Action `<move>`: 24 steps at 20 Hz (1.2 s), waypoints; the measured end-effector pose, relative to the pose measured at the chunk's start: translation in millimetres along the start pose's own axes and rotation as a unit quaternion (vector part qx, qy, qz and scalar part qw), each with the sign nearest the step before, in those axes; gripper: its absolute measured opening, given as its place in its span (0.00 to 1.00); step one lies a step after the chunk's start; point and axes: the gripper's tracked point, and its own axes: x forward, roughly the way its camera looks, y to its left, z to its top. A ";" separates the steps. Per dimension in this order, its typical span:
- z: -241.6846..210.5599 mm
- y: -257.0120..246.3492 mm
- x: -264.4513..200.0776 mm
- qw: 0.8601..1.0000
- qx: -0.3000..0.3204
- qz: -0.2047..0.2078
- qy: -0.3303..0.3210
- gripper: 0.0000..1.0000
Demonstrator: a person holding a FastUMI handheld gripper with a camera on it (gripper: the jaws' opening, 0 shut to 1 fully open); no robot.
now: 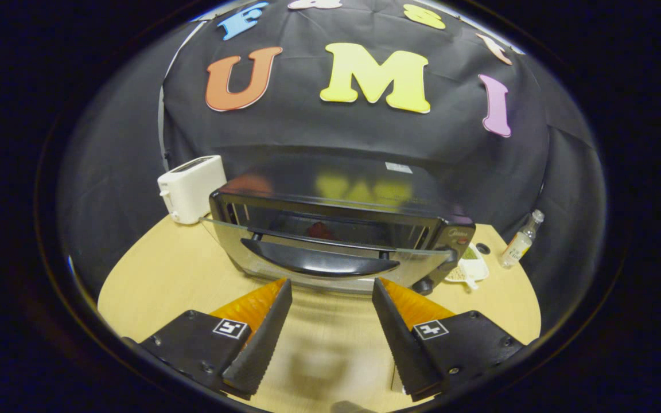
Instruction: Open the toaster oven, put the food inside, and close the toaster oven door.
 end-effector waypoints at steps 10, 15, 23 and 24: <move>10.6 1.9 -1.2 1.000 0.011 0.009 -0.009 0.90; 11.3 -5.4 -10.5 1.000 0.021 0.001 -0.013 0.90; 33.1 -18.1 -57.4 0.998 0.046 0.002 -0.045 0.90; 43.5 -23.5 -72.2 0.997 0.050 0.001 -0.058 0.90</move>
